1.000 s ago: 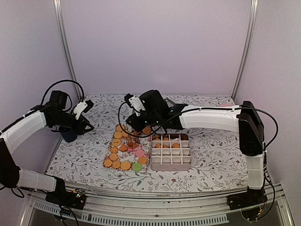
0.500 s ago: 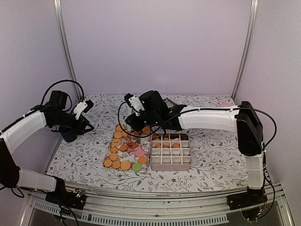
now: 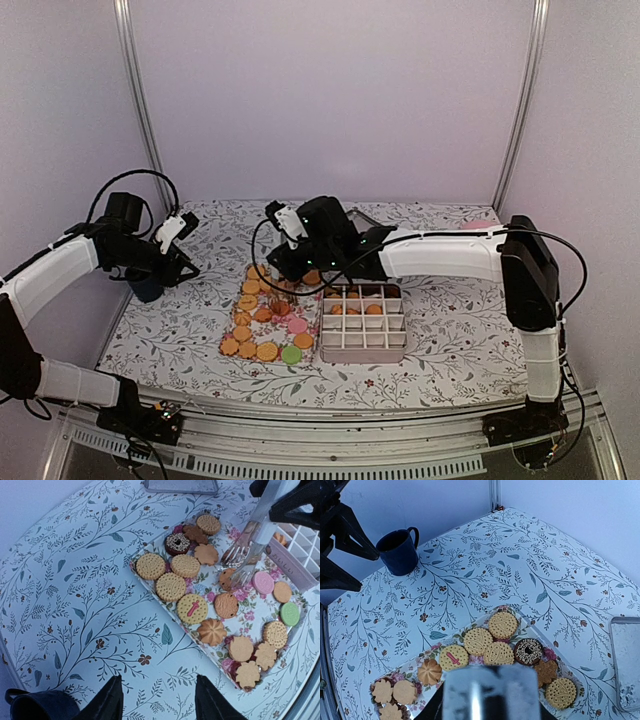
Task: Pack the cookies
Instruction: Pick up the fake cookies from the plate.
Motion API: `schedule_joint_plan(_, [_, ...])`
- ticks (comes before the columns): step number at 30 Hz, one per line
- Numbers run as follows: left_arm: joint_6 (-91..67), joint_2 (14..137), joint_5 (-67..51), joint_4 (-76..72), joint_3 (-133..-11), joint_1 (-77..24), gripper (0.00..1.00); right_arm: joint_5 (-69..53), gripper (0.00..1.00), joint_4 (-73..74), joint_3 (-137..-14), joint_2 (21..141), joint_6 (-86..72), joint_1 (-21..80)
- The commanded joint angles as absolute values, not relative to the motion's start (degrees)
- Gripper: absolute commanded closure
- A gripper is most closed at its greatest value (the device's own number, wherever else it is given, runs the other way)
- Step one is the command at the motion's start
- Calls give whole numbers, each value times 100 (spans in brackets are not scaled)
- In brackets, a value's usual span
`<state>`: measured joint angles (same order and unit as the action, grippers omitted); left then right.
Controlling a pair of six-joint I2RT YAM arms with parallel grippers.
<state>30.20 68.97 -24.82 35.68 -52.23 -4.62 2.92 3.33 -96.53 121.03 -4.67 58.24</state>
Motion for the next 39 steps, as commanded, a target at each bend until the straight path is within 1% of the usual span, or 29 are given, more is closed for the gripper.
schedule_joint_plan(1, [3067, 6812, -2509, 3621, -5282, -389, 50, 395, 61, 299, -9455, 11675, -401, 5883])
schedule_joint_plan(9, [3046, 6828, -2529, 3604, -5290, -394, 50, 543, 61, 194, -9318, 11251, -265, 5883])
schedule_joint_plan(27, [3065, 6785, -2490, 3612, -5300, -395, 50, 273, 61, 321, -9803, 12101, -339, 5881])
schedule_joint_plan(37, [3067, 6776, -2483, 3612, -5315, -395, 50, 191, 61, 352, -9655, 12211, -447, 5887])
schedule_joint_plan(39, [3067, 6776, -2494, 3612, -5317, -394, 50, 206, 65, 360, -9634, 12197, -448, 5886])
